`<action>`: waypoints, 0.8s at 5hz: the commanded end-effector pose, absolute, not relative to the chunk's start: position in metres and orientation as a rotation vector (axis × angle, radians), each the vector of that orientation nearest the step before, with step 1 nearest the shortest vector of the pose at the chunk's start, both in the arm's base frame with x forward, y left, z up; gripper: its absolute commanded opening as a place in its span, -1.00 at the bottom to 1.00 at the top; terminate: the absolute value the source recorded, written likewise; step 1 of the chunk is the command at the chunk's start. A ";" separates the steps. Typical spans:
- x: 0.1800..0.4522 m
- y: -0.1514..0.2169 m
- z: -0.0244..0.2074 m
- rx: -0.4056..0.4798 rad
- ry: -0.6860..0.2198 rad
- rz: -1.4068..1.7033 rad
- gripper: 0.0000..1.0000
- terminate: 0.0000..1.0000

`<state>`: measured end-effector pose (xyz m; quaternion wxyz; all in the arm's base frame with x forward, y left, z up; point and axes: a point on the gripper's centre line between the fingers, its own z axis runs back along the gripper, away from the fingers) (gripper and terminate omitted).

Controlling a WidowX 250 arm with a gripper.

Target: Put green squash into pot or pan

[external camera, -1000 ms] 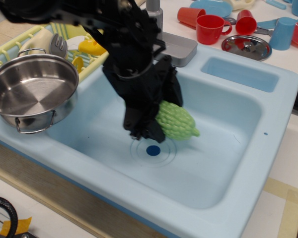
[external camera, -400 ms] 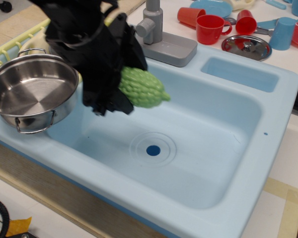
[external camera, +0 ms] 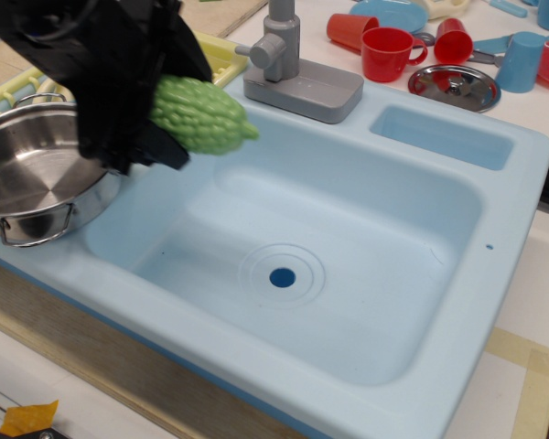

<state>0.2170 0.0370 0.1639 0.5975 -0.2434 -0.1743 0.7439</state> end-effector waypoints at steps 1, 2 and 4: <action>0.213 0.055 0.178 -0.593 -0.475 1.729 -1.00 -1.00; 0.203 0.063 0.183 -0.597 -0.503 1.766 -1.00 -1.00; 0.185 0.086 0.168 -0.565 -0.431 1.839 -1.00 1.00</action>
